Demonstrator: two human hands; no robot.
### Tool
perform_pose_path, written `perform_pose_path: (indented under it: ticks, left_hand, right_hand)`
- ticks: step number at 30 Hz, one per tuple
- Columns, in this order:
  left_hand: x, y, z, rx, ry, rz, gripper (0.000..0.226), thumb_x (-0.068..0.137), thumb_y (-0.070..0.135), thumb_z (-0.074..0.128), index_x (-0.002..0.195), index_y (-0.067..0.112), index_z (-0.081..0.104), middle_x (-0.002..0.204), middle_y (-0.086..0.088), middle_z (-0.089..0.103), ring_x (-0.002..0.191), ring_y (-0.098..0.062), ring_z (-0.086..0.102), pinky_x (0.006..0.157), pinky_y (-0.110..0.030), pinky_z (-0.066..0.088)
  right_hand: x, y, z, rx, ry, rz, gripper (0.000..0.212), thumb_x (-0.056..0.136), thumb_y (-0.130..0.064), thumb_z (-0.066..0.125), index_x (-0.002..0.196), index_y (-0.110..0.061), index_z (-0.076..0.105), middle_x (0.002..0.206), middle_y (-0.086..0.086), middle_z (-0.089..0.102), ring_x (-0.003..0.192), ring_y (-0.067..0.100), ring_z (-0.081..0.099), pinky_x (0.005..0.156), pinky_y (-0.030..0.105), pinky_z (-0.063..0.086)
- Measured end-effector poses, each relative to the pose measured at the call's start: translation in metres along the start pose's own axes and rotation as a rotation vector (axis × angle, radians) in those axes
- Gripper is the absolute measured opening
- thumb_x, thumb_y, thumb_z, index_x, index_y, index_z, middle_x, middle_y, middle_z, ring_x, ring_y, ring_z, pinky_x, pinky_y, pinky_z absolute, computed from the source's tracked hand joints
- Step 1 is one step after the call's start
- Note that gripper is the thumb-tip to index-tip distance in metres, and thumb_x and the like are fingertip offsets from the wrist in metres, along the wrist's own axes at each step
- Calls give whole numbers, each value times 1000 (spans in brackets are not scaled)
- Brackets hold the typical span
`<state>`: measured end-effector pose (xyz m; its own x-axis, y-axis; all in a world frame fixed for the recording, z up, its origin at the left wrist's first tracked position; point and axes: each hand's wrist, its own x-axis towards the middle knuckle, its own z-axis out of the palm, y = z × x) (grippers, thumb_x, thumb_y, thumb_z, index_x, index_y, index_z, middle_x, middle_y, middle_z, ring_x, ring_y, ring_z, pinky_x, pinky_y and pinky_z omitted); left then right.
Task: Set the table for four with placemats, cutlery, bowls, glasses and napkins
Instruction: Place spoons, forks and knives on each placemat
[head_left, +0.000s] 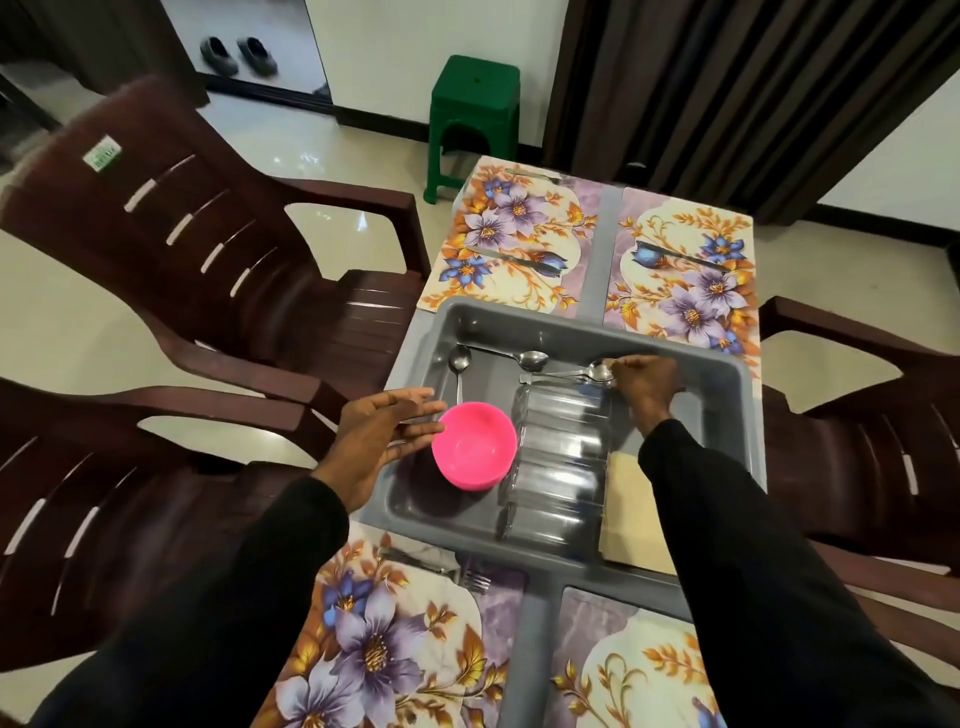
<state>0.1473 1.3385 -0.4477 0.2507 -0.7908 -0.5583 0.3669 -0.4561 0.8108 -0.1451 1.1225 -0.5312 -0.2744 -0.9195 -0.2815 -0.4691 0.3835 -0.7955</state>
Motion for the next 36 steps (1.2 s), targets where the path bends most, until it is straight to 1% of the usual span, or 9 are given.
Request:
perform_pose_path:
  ticks: [3,7,9,15,19,23,26,30,36]
  left_hand:
    - [-1,8,8,9,-15,10,26,101,15,60,124,5,66,113,-11,76,103,-31,74,90,-37,61]
    - [-2,20,16,4,-21,34,27,101,16,61,124,5,67,113,-11,76,103,-29,74,91,-37,61]
    - [-1,26,19,3,-26,70,27,100,17,63,123,5,68,115,-9,76,107,-26,73,92,-34,60]
    - [-2,41,26,55,-106,111,34,101,29,60,127,8,68,121,-7,74,115,-22,70,103,-36,52]
    - [-13,44,22,72,-292,-13,47,89,29,69,125,-1,65,118,-21,73,105,-37,72,93,-42,60]
    - [-17,29,2,100,-247,-67,30,95,10,66,120,-7,65,111,-21,75,77,-25,74,73,-31,64]
    - [-21,18,-14,63,-177,-91,27,94,4,67,118,-6,65,108,-21,75,84,-30,73,76,-32,64]
    - [-29,10,-32,-1,-93,-80,35,93,12,67,123,-4,61,110,-19,76,102,-40,72,84,-35,63]
    - [-40,4,-56,-121,48,-68,31,99,5,60,127,-6,60,111,-17,76,94,-34,76,74,-27,63]
  right_hand:
    - [-14,-11,-19,37,23,-105,23,79,-7,84,67,-23,71,73,2,73,76,22,73,82,43,62]
    - [-40,-47,-48,72,125,-299,5,84,-15,81,88,-14,78,81,1,74,72,5,68,69,10,54]
    - [-51,-66,-58,96,106,-380,11,83,-19,83,92,-15,79,82,-3,75,72,0,68,70,13,55]
    - [-107,-120,-39,83,-445,-439,9,78,-16,87,84,-14,81,79,3,78,70,18,74,64,27,60]
    - [-135,-131,3,11,-649,-478,13,77,-12,87,86,-4,81,77,6,78,67,18,73,63,27,58]
    - [-140,-125,28,42,-780,-420,16,81,-12,84,91,-1,79,81,8,78,75,23,75,72,34,63]
    - [-121,-113,33,96,-622,-327,23,83,-21,84,88,1,78,77,12,77,70,25,76,68,30,62]
    - [-57,-79,43,-325,-167,-257,33,83,-29,84,69,-2,71,57,3,64,49,12,61,53,22,45]
    - [-36,-45,82,-369,-173,-140,33,83,-36,81,90,-9,64,96,11,71,94,35,69,89,53,56]
